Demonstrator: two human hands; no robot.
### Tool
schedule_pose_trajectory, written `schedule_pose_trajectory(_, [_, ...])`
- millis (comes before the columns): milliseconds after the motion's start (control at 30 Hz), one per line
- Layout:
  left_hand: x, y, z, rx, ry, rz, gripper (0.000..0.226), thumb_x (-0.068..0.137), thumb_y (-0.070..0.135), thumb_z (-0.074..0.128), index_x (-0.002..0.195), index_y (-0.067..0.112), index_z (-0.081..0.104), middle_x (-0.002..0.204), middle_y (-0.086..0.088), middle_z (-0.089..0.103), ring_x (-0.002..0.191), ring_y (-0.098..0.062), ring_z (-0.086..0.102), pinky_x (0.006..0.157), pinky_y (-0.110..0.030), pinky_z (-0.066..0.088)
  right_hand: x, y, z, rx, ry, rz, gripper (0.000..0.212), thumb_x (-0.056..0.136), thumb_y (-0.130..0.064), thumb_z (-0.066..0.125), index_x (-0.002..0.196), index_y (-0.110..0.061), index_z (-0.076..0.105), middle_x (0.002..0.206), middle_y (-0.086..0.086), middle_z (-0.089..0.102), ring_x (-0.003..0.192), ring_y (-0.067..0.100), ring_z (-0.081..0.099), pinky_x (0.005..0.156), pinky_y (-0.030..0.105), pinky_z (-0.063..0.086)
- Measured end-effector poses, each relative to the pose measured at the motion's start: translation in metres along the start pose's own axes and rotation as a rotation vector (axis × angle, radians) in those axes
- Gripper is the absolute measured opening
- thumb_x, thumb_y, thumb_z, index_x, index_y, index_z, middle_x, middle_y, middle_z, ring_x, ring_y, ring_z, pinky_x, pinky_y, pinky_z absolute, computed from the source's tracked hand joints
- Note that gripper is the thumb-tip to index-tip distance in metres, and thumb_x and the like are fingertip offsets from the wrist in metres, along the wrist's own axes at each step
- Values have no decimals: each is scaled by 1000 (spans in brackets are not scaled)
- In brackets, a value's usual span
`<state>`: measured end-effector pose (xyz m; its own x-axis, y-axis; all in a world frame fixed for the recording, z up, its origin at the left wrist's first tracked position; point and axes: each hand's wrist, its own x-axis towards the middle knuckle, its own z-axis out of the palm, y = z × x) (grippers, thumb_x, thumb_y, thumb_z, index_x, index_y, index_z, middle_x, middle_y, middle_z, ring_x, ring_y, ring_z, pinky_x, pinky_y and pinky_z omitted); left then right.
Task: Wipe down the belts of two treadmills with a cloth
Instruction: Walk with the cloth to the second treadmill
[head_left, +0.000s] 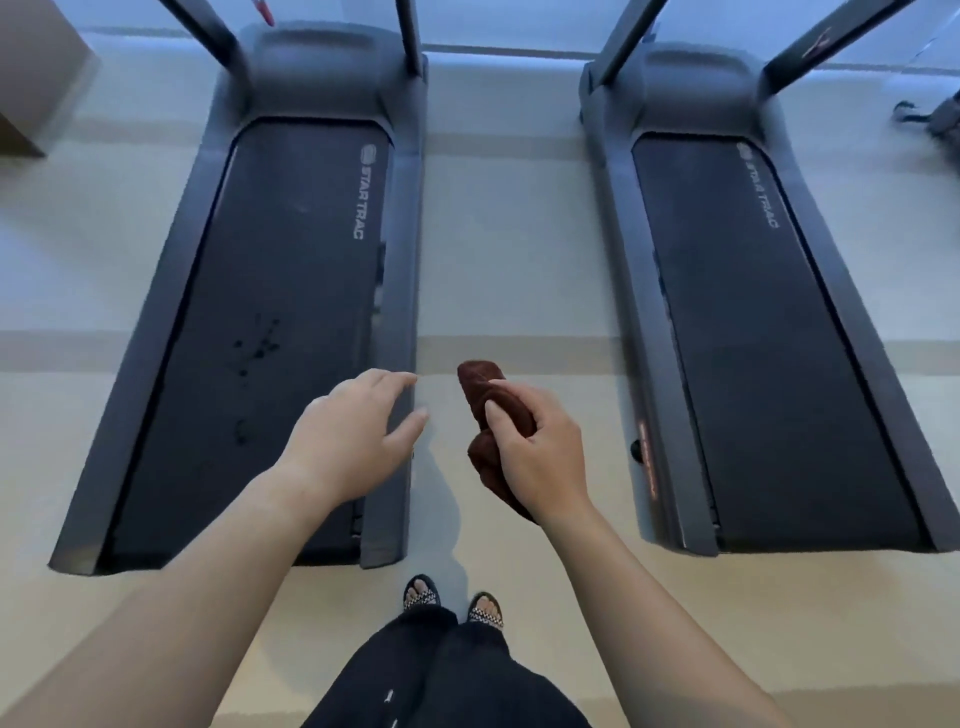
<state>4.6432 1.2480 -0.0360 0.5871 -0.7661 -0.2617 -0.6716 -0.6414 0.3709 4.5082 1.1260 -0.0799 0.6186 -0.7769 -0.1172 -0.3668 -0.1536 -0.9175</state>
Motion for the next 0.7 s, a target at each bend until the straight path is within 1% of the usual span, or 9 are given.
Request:
schedule_pose_trajectory(67, [-13, -12, -1, -8, 19, -35, 48, 94, 46, 39, 138, 27, 39, 141, 9, 43, 122, -14, 46, 97, -34, 41, -2, -5, 14, -5, -48, -31, 20, 86, -21, 62, 103, -29, 69, 101, -24, 59, 101, -1, 55, 94, 22, 41])
schedule_pose_trajectory(233, [-42, -55, -12, -34, 76, -95, 47, 94, 46, 40, 137, 26, 41, 139, 10, 45, 122, -13, 46, 96, -34, 42, -15, -22, 57, -25, -144, -71, 21, 86, -24, 61, 104, -33, 68, 103, -26, 59, 104, 1, 55, 95, 27, 44])
schedule_pose_trajectory(400, [-65, -116, -29, -60, 117, -104, 47, 94, 46, 39, 137, 28, 41, 140, 11, 44, 123, -12, 45, 96, -33, 41, -31, -45, 113, -53, -150, -129, 20, 85, -26, 60, 101, -35, 68, 102, -28, 60, 102, -1, 56, 93, 27, 46])
schedule_pose_trajectory(500, [-79, -169, -43, -67, 136, -82, 47, 93, 46, 40, 137, 28, 41, 139, 11, 45, 121, -12, 47, 97, -34, 41, -46, -60, 163, -64, -127, -151, 19, 86, -27, 59, 100, -35, 68, 104, -24, 63, 100, -2, 56, 90, 22, 45])
schedule_pose_trajectory(567, [-91, -212, -55, -69, 131, -59, 47, 93, 45, 40, 137, 27, 41, 139, 10, 45, 123, -12, 46, 98, -36, 41, -60, -73, 206, -69, -111, -163, 19, 86, -28, 59, 100, -35, 68, 104, -23, 63, 98, -5, 56, 87, 15, 43])
schedule_pose_trajectory(700, [-116, -304, -83, -21, 96, -6, 47, 93, 46, 40, 137, 27, 41, 140, 10, 45, 124, -12, 46, 97, -34, 42, -97, -97, 294, -66, -77, -142, 19, 87, -26, 60, 102, -34, 68, 103, -26, 62, 99, -5, 55, 86, 11, 41])
